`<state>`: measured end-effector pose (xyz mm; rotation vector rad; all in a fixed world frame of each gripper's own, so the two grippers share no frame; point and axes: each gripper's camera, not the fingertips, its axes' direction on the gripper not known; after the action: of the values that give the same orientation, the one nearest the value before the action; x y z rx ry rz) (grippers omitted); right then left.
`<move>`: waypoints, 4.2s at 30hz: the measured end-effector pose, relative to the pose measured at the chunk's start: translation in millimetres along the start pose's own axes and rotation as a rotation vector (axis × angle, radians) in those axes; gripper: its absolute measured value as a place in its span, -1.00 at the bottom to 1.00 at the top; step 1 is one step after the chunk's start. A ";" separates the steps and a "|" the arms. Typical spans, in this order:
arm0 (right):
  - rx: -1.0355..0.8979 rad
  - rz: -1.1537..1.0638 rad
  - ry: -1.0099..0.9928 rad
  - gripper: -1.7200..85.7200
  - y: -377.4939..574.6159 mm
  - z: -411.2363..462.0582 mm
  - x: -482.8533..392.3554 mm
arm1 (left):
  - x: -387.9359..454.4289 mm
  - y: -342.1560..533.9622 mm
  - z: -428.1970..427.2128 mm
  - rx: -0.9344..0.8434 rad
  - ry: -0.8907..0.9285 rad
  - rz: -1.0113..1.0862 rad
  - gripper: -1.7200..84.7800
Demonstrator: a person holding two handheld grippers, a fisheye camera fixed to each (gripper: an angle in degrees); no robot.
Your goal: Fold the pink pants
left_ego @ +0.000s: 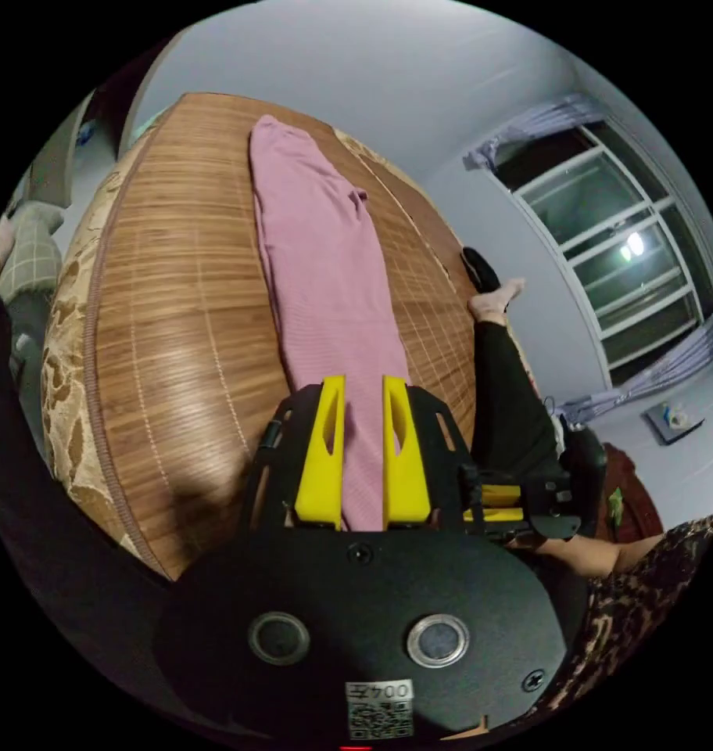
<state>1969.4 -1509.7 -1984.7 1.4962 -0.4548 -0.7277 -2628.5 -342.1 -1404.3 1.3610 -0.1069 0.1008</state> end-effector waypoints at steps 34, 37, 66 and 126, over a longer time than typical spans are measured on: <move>0.390 0.499 -0.696 -0.80 -7.1 65.2 373.9 | 116.3 86.5 38.0 -0.043 -0.235 0.219 -0.87; 0.354 0.487 -0.675 -0.79 -10.1 72.8 384.6 | 118.1 87.8 36.4 -0.042 -0.238 0.215 -0.84; 0.363 0.518 -0.786 -0.79 5.7 104.7 410.4 | 122.2 86.1 17.1 -0.035 -0.216 0.182 -0.87; 0.051 -0.167 -0.141 -0.73 -12.9 34.8 66.7 | 371.5 70.4 57.0 -0.460 -0.316 0.595 -0.78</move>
<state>1991.4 -1579.5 -2006.4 1.5490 -0.4613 -0.9637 -2270.9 -379.7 -1274.2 0.8414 -0.7565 0.3377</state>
